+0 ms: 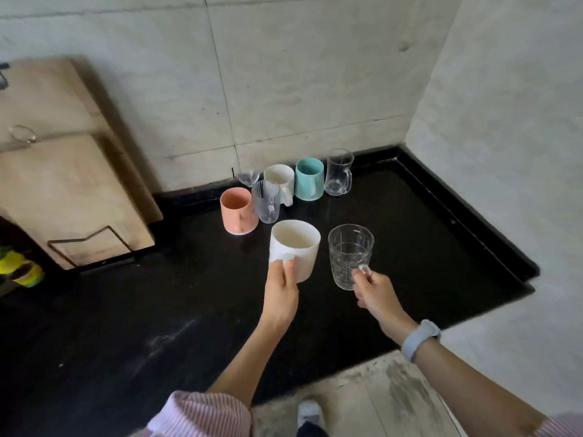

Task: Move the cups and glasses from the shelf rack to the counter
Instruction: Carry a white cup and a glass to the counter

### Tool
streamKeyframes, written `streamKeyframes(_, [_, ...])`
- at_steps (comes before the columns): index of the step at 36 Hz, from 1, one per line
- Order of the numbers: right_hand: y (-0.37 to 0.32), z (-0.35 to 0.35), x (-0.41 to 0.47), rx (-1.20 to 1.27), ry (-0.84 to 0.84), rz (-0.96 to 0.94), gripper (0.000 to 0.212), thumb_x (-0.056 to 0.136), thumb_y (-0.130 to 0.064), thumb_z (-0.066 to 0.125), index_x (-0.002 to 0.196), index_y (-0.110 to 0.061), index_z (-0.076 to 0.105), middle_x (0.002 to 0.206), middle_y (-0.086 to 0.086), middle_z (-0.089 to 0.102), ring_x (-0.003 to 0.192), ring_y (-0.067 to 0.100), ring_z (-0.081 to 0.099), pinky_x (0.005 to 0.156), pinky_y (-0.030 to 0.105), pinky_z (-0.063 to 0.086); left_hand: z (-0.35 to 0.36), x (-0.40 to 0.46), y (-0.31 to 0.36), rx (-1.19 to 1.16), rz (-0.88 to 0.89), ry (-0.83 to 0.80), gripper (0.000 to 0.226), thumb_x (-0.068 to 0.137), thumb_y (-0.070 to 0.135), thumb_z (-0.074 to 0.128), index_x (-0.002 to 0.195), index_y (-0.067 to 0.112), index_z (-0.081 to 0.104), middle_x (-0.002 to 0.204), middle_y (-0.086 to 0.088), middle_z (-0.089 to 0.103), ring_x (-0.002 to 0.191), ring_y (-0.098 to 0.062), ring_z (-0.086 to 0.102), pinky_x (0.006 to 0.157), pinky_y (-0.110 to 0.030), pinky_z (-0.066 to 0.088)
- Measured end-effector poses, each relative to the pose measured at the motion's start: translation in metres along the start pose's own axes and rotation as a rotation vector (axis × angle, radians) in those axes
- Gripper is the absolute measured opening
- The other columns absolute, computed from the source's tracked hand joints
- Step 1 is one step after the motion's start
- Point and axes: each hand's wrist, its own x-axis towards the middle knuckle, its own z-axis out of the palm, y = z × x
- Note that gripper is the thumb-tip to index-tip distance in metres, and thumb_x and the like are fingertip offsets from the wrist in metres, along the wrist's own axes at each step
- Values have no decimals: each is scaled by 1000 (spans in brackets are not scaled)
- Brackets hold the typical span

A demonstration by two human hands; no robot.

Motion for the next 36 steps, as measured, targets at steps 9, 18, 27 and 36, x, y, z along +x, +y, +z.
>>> streamKeyframes(9, [-3, 2, 132, -68, -17, 3, 36, 92, -25, 45, 57, -19, 41, 50, -4, 37, 48, 9, 34, 51, 27, 31, 59, 109, -33, -51, -113, 17, 24, 97, 35, 32, 89, 19, 48, 88, 6, 49, 75, -8, 48, 59, -18, 44])
streamKeyframes(18, [4, 6, 206, -100, -38, -43, 36, 91, -24, 46, 57, -17, 39, 52, -2, 36, 47, 8, 33, 49, 27, 30, 94, 163, -57, -97, -123, 66, 28, 99, 28, 31, 94, 5, 47, 87, 5, 44, 79, -7, 47, 63, -17, 47])
streamKeyframes(27, [5, 6, 243, -52, -66, -58, 35, 92, -22, 44, 58, -16, 39, 52, -2, 36, 51, 12, 34, 55, 30, 33, 113, 188, -57, -127, -103, 39, 21, 100, 23, 28, 98, 9, 44, 103, -7, 44, 92, -12, 47, 80, -31, 49])
streamKeyframes(36, [-3, 5, 267, -105, -114, -58, 37, 93, -25, 43, 57, -17, 42, 57, -2, 42, 57, 8, 45, 70, 30, 50, 119, 186, -73, -51, -181, -26, 23, 100, 23, 29, 100, 7, 45, 111, -19, 45, 106, -29, 45, 95, -43, 42])
